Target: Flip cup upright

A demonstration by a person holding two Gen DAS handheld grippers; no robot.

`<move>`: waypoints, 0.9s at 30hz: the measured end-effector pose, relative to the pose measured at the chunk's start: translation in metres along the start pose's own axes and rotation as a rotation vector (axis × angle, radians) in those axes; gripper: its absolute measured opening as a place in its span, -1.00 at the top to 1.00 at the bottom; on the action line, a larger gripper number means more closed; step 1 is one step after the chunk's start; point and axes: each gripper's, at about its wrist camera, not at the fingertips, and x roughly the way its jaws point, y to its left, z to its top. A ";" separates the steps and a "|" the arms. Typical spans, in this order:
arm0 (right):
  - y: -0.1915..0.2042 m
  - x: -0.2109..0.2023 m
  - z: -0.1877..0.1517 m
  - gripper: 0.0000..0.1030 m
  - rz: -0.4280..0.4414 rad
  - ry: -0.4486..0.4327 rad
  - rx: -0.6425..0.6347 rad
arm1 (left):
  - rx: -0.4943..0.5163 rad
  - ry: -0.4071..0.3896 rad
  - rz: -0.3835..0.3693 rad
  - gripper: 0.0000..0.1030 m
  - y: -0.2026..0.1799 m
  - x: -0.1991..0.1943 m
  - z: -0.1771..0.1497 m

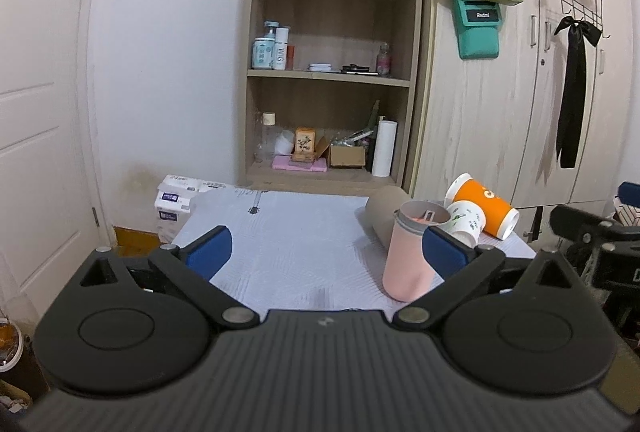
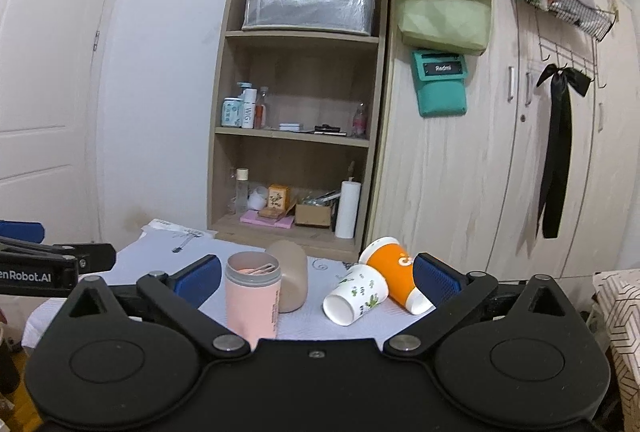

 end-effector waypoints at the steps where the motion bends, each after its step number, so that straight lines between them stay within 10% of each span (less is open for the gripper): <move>1: 0.000 -0.001 0.000 -1.00 -0.008 -0.004 -0.002 | 0.001 0.006 0.004 -1.00 0.000 0.001 0.000; 27: -0.001 0.001 0.001 -1.00 -0.119 0.029 0.028 | 0.022 0.128 0.093 -1.00 -0.004 0.012 -0.004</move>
